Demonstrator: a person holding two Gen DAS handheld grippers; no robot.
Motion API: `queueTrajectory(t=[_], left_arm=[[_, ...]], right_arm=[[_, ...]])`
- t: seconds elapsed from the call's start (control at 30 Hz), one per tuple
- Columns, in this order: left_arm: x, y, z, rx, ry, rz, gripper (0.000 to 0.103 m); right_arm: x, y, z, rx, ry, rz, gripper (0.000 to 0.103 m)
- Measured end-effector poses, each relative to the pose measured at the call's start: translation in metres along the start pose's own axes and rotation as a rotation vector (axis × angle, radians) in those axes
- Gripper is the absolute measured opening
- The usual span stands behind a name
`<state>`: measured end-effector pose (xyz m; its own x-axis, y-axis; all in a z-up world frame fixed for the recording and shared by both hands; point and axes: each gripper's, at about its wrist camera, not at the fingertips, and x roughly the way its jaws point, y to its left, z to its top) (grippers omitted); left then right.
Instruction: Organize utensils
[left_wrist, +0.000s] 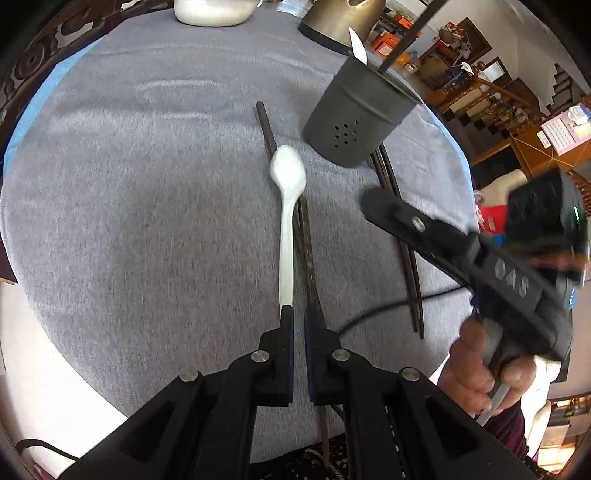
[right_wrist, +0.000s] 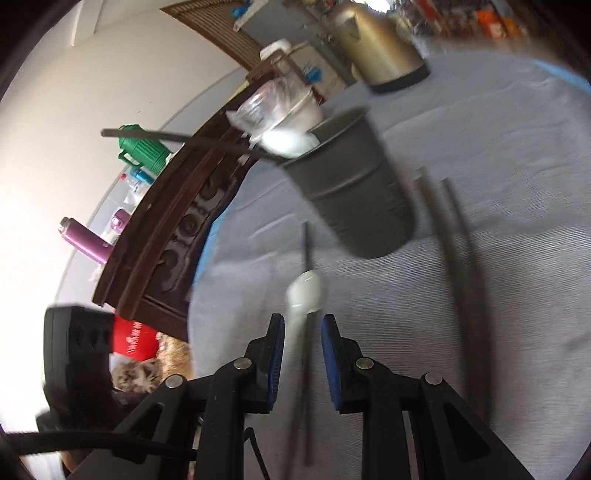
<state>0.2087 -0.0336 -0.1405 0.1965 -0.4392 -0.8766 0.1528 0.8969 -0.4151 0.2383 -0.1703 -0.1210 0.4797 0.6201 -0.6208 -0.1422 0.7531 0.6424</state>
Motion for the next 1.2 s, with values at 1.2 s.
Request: queueTrajectory(t=[1.2], left_arm=[[0.034, 0.02, 0.082, -0.033, 0.003, 0.158, 0.005]], right_arm=[[-0.002, -0.028, 0.001, 0.044, -0.035, -0.108, 0.008]])
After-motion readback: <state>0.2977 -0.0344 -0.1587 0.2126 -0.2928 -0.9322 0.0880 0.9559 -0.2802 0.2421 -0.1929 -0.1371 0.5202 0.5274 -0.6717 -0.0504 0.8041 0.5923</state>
